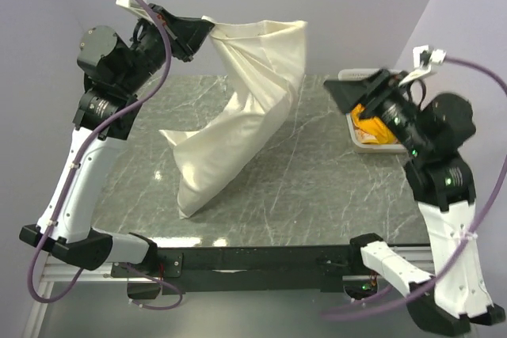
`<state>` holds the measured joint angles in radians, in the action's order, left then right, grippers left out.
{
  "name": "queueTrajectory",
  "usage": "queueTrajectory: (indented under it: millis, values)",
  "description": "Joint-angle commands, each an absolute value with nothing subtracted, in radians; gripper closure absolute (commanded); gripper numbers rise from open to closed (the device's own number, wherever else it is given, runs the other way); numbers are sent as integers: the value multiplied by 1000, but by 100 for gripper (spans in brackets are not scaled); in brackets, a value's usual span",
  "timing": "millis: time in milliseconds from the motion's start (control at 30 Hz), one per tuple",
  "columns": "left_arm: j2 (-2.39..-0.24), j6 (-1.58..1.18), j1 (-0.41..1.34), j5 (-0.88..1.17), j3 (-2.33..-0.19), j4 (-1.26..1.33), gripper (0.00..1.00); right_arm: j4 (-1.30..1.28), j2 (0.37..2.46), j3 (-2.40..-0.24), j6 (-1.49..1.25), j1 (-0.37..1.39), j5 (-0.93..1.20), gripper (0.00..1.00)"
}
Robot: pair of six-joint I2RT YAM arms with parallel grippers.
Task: Put the pillow into the pillowcase
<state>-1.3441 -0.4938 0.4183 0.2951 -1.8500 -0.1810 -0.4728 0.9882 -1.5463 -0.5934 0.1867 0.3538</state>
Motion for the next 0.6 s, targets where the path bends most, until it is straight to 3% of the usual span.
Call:
queueTrajectory:
  millis: [0, 100, 233, 367, 433, 467, 500, 567]
  values:
    - [-1339, -557, 383, 446, -1847, -80, 99, -332, 915, -1314, -514, 440, 290, 12]
    - [-1377, -586, 383, 555, -1801, -51, 99, -296, 913, -1162, -509, 604, 31, 7]
    - [-1411, -649, 387, 717, -1712, 28, 99, -129, 992, -984, -557, 643, -58, 5]
    - [-1420, -623, 419, 701, -1611, 6, 99, -12, 1087, -870, -613, 727, -113, 11]
    - [-1428, -609, 446, 649, -1580, -55, 97, -3, 1133, -851, -659, 764, -170, 19]
    - [-1428, -618, 454, 562, -1536, -63, 94, -3, 1152, -842, -685, 788, -198, 25]
    - [-1418, -629, 454, 511, -1513, -96, 79, -2, 1188, -841, -698, 795, -198, 29]
    - [-1393, -675, 456, 297, -1453, -144, 63, -21, 1218, -847, -712, 799, -206, 28]
